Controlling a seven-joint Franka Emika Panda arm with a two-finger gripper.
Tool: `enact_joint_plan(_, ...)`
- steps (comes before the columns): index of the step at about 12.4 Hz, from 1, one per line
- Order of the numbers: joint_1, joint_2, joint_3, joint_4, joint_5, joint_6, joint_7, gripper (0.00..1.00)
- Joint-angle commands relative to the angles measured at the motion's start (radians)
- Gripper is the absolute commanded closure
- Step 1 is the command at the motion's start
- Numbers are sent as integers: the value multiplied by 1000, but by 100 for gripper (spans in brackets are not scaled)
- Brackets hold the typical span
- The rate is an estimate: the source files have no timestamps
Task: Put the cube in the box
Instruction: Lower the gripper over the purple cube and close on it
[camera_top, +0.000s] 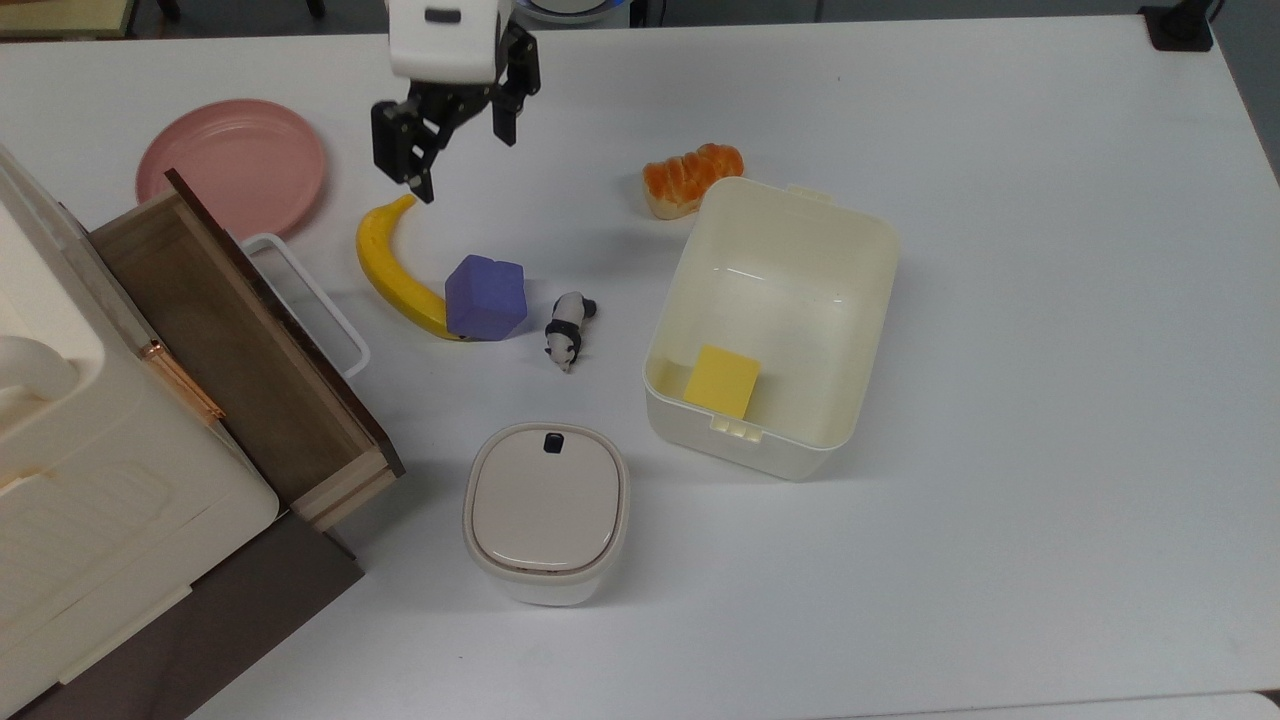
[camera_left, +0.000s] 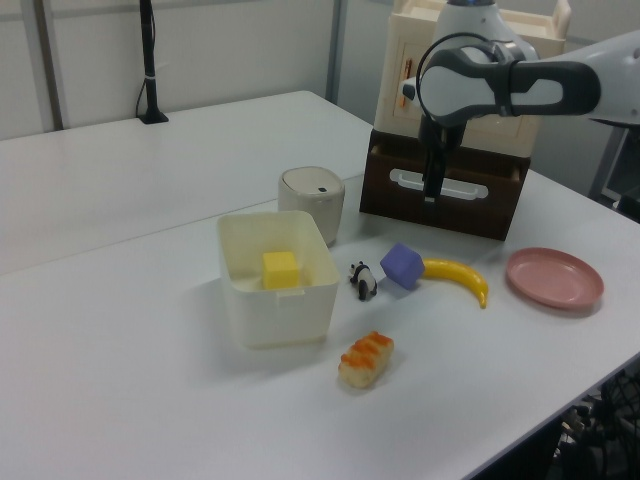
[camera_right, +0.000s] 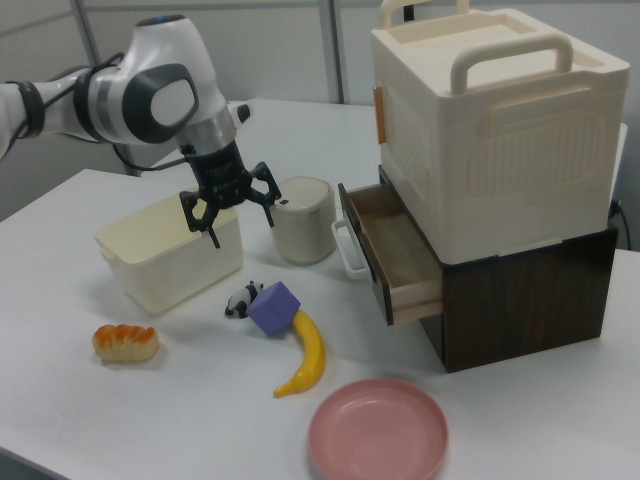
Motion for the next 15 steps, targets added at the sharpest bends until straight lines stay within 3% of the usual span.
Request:
enact_joint_plan(1, 1, 34, -5, -14, -47, 25, -164, 0)
enact_joint_plan(7, -19, 88, -5, -13, -50, 25, -649, 2)
enact_joint_plan(15, -10, 183, 0, -5, -80, 211, -671, 1)
